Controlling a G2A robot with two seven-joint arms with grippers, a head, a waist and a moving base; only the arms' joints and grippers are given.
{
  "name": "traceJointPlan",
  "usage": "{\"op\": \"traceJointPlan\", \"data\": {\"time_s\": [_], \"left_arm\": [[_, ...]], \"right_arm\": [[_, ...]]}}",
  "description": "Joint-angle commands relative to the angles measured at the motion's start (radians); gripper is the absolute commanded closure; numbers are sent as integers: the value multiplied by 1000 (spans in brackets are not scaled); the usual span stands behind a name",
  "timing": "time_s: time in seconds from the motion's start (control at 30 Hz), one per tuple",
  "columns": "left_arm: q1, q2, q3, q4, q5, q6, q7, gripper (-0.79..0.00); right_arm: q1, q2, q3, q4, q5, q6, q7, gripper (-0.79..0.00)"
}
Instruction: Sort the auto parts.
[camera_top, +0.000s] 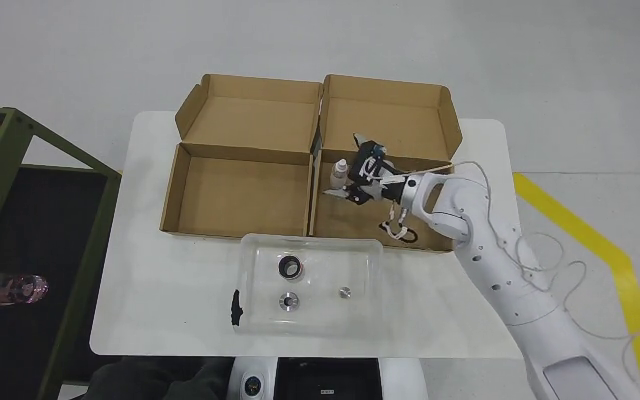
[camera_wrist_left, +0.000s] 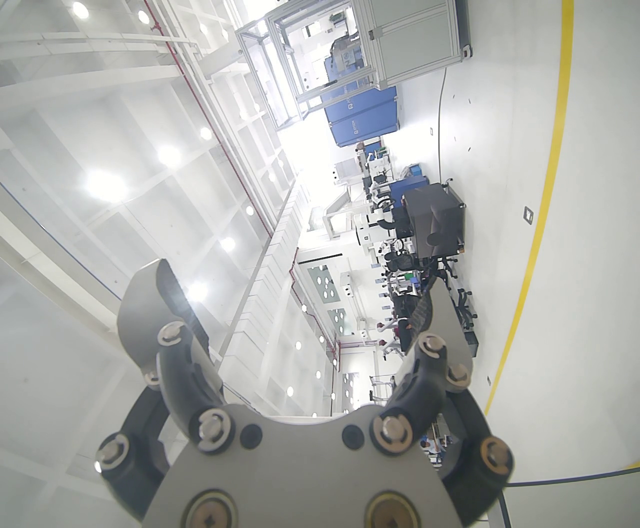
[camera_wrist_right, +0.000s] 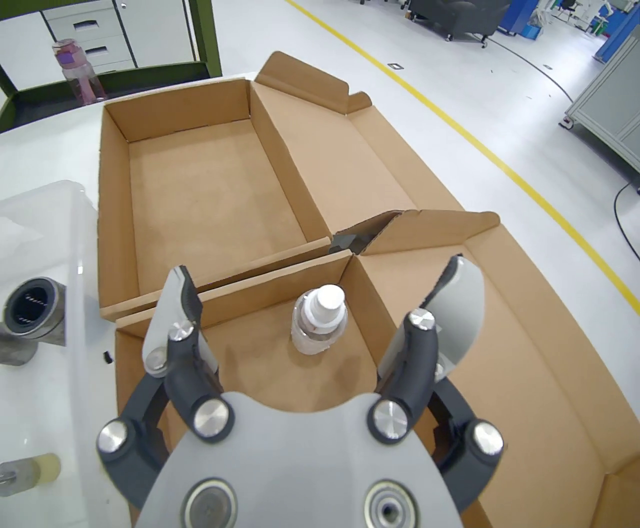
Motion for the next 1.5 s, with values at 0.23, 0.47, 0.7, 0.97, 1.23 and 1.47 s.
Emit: {"op": "traceJointPlan", "data": {"time_s": [0.23,0.47,0.7,0.97,1.23,1.47], "left_arm": [[0,0,0,0,0,0,0,-785],[0,0,0,0,0,0,0,-785],[0,0,0,0,0,0,0,-785],[0,0,0,0,0,0,0,-785],[0,0,0,0,0,0,0,-785],[0,0,0,0,0,0,0,-785]], "right_arm": [[-101,28,76,-194,109,-84,125,-785],[-184,47,102,-324,149,-137,231,-785],[-253,63,99,-410,164,-185,308,-785],[-309,78,62,-474,104,-228,388,-785],[-332,85,-6,-478,32,-257,456,-785],[-334,89,-54,-482,-8,-243,524,-785]]}}
